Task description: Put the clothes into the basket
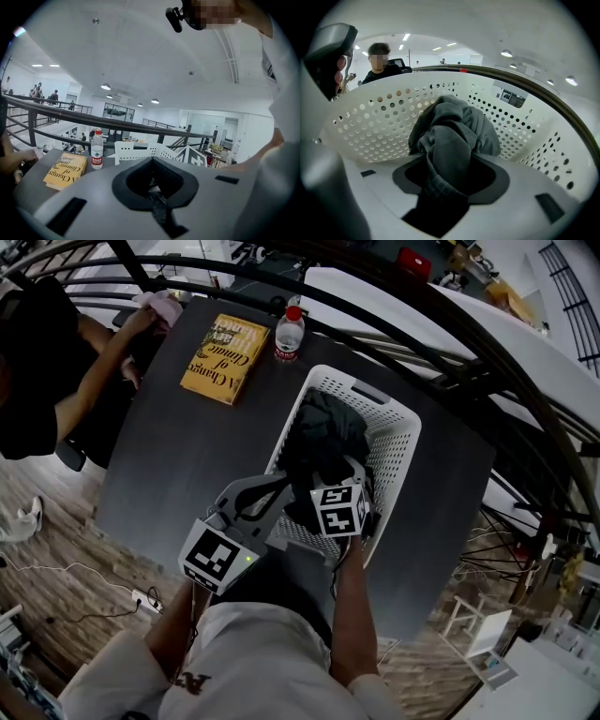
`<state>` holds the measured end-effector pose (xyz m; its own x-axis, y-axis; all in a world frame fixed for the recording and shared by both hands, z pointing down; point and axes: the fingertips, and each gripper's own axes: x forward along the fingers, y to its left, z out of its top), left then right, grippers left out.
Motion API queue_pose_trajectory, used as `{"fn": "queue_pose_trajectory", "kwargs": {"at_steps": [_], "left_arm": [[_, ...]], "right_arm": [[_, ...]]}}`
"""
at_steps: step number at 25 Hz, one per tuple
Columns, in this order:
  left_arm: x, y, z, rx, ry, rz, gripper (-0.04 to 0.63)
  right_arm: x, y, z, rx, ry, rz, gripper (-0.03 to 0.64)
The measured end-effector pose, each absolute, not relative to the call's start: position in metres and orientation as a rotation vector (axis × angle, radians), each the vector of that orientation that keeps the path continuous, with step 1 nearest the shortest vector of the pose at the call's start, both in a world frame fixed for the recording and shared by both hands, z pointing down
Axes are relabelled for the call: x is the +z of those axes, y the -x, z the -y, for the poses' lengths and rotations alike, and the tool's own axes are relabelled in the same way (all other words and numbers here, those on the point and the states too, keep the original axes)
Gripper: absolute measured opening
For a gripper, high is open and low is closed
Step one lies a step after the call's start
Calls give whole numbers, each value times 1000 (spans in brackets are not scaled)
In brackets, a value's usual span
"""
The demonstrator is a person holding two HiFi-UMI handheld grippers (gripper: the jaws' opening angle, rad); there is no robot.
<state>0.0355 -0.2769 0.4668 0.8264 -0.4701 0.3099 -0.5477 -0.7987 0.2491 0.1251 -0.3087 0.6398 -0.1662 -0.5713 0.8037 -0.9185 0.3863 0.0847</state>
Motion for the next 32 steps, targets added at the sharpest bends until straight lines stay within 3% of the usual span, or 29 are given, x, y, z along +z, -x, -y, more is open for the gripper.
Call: {"fn": "queue_pose_trajectory", "kwargs": {"at_steps": [5,8,14,32], "left_arm": [[464,-33,277,314,-2681,786,-8],[462,-31,277,314,-2681,790,-8],[461,-28,275,309,-2683,796,-8],[451,-20,274,286,-2697,843,-8]], "right_arm": [[641,-124,309,550,-1280,1852,246],[641,-121,308,554,-1262,1863,316],[641,-119,307,523,-1255,1871,384],[597,-112,317,357,-1271,1902,394]]}}
